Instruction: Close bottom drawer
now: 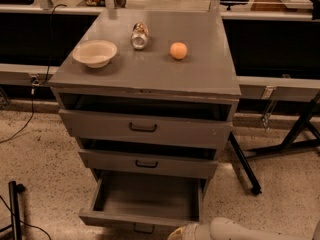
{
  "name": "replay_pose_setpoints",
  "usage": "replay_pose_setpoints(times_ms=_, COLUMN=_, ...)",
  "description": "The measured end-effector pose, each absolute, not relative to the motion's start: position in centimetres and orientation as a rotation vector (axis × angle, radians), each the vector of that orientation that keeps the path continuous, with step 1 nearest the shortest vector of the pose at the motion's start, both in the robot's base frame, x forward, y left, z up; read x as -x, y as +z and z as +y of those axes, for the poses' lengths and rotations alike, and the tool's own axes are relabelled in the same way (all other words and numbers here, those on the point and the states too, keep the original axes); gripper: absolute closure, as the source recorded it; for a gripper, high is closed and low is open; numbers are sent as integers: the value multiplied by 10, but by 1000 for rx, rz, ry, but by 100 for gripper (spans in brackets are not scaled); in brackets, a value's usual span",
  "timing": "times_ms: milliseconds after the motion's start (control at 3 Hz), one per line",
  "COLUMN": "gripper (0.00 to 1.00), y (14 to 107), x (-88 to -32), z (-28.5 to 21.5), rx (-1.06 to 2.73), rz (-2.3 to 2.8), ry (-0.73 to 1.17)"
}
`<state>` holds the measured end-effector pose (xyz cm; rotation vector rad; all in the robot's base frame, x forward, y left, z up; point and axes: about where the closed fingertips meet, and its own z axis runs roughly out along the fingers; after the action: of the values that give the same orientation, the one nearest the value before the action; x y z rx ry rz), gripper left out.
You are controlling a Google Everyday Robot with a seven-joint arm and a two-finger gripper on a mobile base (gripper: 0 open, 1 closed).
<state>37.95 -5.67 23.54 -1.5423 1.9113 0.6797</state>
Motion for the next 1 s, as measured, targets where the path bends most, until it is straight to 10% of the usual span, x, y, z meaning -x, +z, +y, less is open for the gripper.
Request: replay_pose_setpoints(times_ms=1000, gripper=100, y=235, x=-378, z=-55, rx=1535, rz=1913, ry=671)
